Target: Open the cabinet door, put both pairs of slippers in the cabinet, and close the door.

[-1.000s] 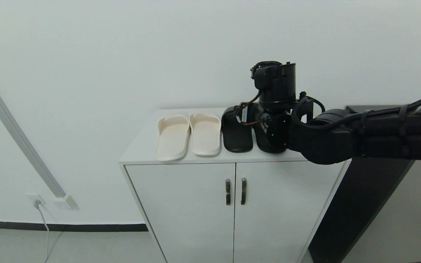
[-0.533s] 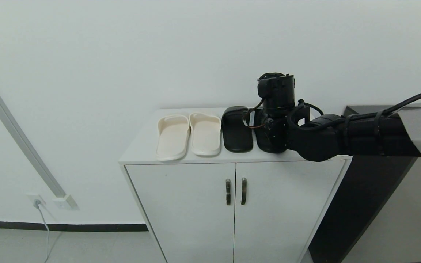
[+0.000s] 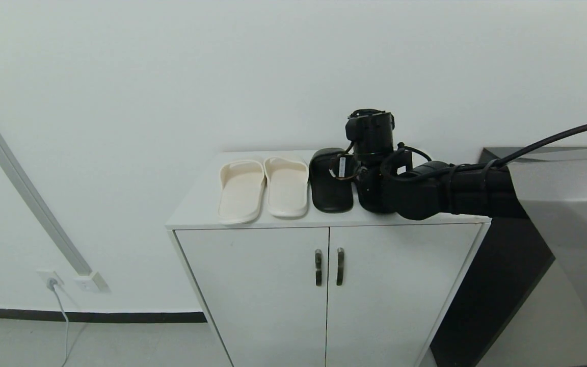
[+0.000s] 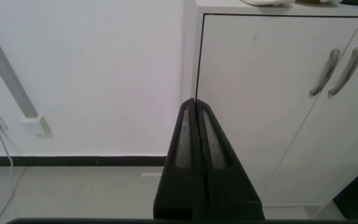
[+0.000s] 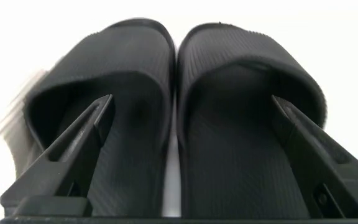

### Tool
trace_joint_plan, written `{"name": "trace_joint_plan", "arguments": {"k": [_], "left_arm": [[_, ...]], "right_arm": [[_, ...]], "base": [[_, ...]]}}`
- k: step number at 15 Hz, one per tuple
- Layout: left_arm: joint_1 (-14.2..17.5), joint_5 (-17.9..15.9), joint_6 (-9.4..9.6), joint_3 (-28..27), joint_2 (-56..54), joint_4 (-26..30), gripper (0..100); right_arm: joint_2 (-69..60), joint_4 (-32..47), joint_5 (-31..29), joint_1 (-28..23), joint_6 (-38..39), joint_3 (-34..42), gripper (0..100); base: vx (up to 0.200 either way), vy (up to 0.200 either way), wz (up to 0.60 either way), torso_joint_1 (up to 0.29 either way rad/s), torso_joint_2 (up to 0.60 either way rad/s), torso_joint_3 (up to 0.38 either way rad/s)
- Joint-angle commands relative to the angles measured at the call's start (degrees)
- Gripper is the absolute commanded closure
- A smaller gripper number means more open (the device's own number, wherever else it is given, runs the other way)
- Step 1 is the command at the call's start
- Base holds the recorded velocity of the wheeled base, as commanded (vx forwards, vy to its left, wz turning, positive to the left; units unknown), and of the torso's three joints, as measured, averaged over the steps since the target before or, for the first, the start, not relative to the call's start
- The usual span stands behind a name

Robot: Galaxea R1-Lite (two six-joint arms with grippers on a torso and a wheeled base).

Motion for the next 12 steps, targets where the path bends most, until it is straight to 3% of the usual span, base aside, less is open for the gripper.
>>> {"name": "trace_joint_plan", "arguments": {"k": [1,12], "left_arm": [[0.0,0.0,-0.04,0.0,0.1,0.0,100],[-0.1,0.1,-0.04,0.0,0.1,0.0,100]], "right_arm": [[2.5,0.5,0.0,-0.4,-0.1,-3.1,0],[7.2,1.6,1.3,-2.2,-0.2,-6.1,0]], "base": [[0.000,0.000,0.00,0.000,0.00,0.000],[0.000,0.000,0.00,0.000,0.00,0.000]]}}
